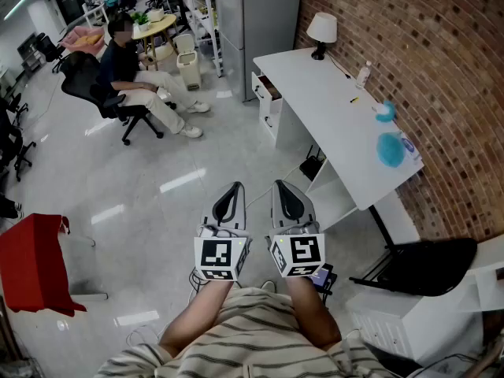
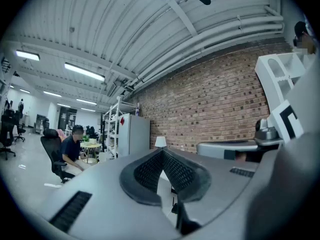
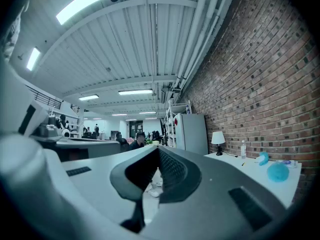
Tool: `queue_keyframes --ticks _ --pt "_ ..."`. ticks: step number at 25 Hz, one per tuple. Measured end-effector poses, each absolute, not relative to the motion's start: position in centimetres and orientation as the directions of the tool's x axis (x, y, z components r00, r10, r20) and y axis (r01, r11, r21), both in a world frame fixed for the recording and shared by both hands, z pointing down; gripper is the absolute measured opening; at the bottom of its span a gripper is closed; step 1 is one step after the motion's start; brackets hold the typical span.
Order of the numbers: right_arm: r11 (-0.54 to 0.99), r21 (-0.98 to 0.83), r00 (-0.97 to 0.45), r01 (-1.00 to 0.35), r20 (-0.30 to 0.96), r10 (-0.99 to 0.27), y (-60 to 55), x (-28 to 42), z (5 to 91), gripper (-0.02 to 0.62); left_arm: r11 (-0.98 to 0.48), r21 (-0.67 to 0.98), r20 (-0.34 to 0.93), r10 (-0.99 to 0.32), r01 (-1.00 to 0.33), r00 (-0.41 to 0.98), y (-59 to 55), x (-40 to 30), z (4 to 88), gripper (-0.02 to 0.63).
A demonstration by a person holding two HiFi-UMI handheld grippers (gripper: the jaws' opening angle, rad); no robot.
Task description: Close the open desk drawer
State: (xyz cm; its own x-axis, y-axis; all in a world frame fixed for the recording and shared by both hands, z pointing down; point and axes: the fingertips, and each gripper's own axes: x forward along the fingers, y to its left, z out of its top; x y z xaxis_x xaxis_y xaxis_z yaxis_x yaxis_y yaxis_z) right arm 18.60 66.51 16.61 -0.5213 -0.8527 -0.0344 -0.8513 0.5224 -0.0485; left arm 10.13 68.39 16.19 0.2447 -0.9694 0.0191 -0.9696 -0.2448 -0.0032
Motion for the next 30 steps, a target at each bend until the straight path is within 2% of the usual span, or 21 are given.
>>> queue_keyframes --ticks 30 --pt "0.463 -0.035 -0.460 -0.886 -0.062 -0.886 66.7 11.0 15.6 0.002 -0.340 0.051 0.010 -0.940 -0.939 0.341 67.8 1.0 17.5 0.006"
